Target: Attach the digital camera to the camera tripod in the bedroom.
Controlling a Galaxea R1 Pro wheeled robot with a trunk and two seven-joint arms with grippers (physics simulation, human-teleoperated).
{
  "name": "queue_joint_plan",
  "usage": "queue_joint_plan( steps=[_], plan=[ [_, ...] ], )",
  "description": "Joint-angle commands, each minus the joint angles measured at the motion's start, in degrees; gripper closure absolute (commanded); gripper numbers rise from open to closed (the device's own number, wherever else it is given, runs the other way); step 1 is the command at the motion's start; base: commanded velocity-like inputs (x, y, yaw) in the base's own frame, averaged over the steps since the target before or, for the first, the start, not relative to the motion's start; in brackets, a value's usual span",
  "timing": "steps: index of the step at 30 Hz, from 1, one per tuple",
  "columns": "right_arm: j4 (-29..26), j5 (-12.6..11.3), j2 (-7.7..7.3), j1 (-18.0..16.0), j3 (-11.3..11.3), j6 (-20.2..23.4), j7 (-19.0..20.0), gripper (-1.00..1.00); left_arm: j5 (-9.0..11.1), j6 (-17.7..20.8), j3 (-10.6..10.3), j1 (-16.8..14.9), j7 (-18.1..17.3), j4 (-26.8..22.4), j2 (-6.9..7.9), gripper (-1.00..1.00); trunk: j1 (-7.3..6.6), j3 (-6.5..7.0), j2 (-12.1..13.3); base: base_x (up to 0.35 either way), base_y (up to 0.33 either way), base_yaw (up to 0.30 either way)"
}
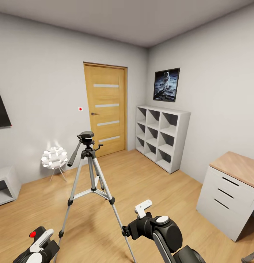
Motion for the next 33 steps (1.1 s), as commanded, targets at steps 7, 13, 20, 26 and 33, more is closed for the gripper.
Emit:
queue_joint_plan(
  steps=[7,13,20,26,33],
  plan=[
    [0.01,-0.11,0.43,-1.05,-0.47,0.09,-0.18,-1.00,0.27,0.15,-0.65,0.16,0.04,-0.22,0.39,1.00,0.02,-0.03,-0.05,0.000,-0.124,0.000],
    [0.01,-0.11,0.43,-1.05,-0.47,0.09,-0.18,-1.00,0.27,0.15,-0.65,0.16,0.04,-0.22,0.39,1.00,0.02,-0.03,-0.05,0.000,-0.116,0.000],
    [0.01,-0.11,0.43,-1.05,-0.47,0.09,-0.18,-1.00,0.27,0.15,-0.65,0.16,0.04,-0.22,0.39,1.00,0.02,-0.03,-0.05,0.000,-0.116,0.000],
    [0.01,-0.11,0.43,-1.05,-0.47,0.09,-0.18,-1.00,0.27,0.15,-0.65,0.16,0.04,-0.22,0.39,1.00,0.02,-0.03,-0.05,0.000,-0.116,0.000],
    [0.01,-0.10,-0.04,-1.31,-0.49,0.11,-0.21,-1.00,0.21,0.15,-1.06,0.18,0.07,-0.19,0.20,1.00,0.02,-0.03,-0.05,0.000,-0.125,0.000]
  ],
)
